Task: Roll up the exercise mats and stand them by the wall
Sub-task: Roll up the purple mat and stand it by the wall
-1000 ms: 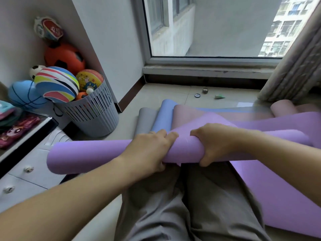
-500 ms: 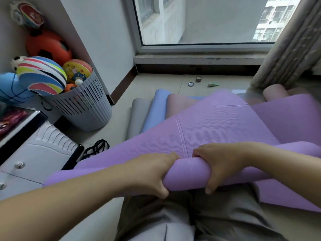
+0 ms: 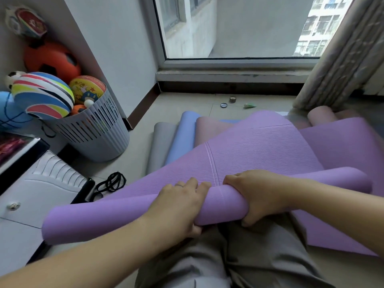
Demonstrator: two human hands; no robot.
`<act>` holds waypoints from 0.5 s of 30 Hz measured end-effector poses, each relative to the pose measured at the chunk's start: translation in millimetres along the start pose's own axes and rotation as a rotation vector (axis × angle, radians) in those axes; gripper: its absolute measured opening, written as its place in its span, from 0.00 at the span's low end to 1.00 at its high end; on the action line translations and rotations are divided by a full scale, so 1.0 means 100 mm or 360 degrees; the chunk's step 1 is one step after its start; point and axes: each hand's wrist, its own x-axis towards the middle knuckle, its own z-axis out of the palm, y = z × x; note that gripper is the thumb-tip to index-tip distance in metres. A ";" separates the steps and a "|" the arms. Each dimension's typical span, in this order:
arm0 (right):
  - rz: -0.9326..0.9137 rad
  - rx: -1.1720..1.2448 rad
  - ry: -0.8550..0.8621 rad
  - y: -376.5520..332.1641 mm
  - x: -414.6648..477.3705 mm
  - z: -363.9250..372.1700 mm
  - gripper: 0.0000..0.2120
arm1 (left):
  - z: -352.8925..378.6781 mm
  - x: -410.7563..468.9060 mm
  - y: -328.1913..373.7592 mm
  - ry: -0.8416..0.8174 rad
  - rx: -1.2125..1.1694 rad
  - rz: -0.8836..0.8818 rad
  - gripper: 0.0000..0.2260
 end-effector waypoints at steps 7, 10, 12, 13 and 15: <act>-0.0004 -0.0284 0.0405 -0.17 0.03 0.17 0.28 | -0.14 0.13 -0.34 -0.0268 -0.0656 0.0058 0.28; 0.0024 -0.0133 0.0268 -0.07 0.11 0.00 0.27 | -0.12 0.13 -0.26 -0.0068 -0.0218 -0.0015 0.34; 0.0054 -0.0066 0.0173 -0.02 0.15 -0.09 0.30 | -0.06 0.12 -0.15 0.0061 0.0158 -0.0019 0.38; 0.0064 -0.0058 0.0155 -0.01 0.16 -0.08 0.31 | -0.05 0.12 -0.11 0.0074 0.0218 -0.0034 0.38; 0.0085 -0.0078 0.0209 -0.03 0.14 -0.03 0.33 | -0.05 0.15 -0.13 0.0125 0.0201 -0.0033 0.38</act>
